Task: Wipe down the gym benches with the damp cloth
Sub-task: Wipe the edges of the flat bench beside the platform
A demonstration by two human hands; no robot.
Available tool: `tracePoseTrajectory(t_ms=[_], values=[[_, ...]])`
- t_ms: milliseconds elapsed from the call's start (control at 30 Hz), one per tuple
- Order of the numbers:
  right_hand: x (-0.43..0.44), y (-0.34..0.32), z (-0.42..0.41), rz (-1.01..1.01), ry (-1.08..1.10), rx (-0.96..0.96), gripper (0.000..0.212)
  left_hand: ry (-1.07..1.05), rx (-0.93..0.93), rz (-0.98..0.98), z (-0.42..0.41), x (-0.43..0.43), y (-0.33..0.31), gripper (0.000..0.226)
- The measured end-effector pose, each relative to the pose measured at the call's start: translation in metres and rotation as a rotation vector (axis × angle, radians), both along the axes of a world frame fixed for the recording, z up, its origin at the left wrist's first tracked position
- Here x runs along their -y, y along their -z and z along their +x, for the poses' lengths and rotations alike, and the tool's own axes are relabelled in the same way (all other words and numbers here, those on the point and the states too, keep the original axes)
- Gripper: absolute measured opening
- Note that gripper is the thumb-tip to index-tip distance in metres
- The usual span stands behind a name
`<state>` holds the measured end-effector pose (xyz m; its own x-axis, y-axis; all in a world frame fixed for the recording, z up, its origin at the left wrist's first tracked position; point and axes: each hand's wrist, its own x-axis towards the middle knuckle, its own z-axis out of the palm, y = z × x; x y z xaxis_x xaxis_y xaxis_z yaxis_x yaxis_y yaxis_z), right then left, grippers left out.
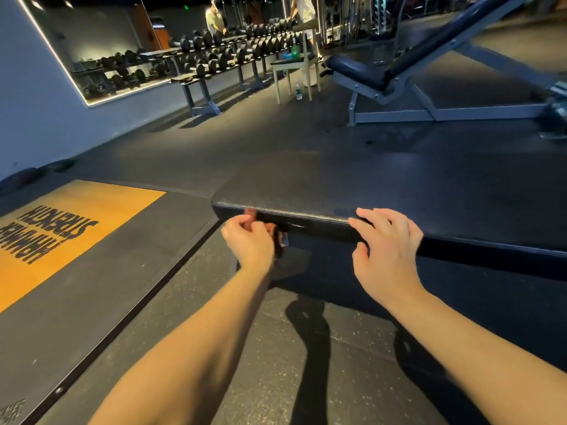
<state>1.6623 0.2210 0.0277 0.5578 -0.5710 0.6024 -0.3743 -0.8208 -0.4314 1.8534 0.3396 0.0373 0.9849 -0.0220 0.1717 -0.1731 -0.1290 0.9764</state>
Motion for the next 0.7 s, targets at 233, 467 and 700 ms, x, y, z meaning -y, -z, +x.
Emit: tracePoseTrajectory(t_ms=[233,467,700], values=[[0.005,0.006,-0.017,-0.06,-0.019,-0.065,0.052,-0.093,-0.016,-0.021,-0.017,0.019,-0.012,0.015],[0.006,0.007,-0.021,-0.067,-0.047,-0.061,0.056,0.17,0.065,0.151,-0.079,0.033,0.005,0.016],[0.01,0.011,-0.024,-0.114,-0.067,-0.07,0.059,-0.02,-0.103,-0.107,-0.061,0.016,-0.001,0.01]])
